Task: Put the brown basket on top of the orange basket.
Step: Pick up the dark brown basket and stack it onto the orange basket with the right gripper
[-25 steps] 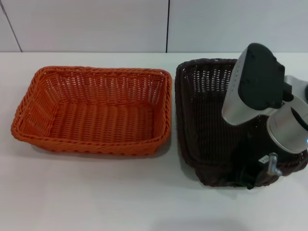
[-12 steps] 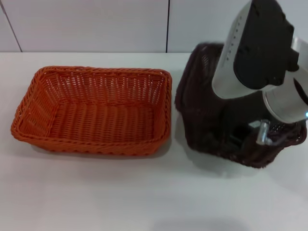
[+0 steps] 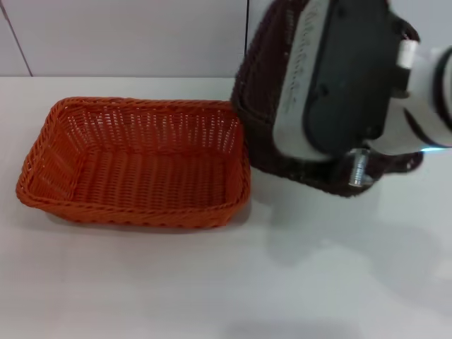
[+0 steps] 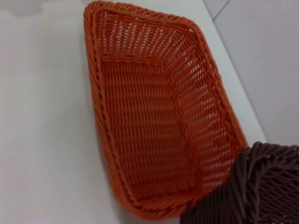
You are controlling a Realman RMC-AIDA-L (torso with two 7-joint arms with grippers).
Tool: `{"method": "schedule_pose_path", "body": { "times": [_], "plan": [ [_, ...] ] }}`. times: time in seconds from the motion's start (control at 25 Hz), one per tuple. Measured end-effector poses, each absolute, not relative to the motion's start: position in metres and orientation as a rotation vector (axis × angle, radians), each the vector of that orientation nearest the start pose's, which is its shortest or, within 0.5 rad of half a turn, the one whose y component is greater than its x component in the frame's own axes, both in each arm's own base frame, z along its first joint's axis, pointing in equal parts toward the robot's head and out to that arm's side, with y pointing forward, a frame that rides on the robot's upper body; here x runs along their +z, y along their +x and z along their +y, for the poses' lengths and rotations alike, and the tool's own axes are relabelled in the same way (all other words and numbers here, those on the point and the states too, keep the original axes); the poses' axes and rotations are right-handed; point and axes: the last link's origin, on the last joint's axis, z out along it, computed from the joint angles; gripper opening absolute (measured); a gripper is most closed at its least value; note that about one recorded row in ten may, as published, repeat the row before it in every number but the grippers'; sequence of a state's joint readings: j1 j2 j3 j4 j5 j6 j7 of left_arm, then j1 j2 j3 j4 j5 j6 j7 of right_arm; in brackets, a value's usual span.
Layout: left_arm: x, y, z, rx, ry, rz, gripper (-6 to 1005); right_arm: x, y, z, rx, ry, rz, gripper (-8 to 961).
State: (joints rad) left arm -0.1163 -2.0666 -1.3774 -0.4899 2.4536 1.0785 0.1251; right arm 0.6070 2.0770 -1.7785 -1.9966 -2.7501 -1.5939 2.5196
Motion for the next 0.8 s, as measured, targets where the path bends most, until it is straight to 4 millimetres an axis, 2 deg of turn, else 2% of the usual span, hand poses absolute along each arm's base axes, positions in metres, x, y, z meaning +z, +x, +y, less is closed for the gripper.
{"method": "schedule_pose_path", "body": {
  "times": [0.4, 0.6, 0.8],
  "plan": [
    [0.053, -0.389, 0.278, -0.494, -1.165, -0.578, 799, -0.029, 0.025, 0.29, -0.553, -2.419, -0.85, 157],
    [0.05, -0.39, 0.277, -0.489, -1.171, -0.588, 799, -0.042, 0.038, 0.281, -0.585, -2.294, -1.227, 162],
    [0.046, -0.388, 0.278, -0.511, -1.184, -0.609, 798, -0.048, 0.047, 0.279, -0.559, -2.123, -1.472, 166]
  ]
}}
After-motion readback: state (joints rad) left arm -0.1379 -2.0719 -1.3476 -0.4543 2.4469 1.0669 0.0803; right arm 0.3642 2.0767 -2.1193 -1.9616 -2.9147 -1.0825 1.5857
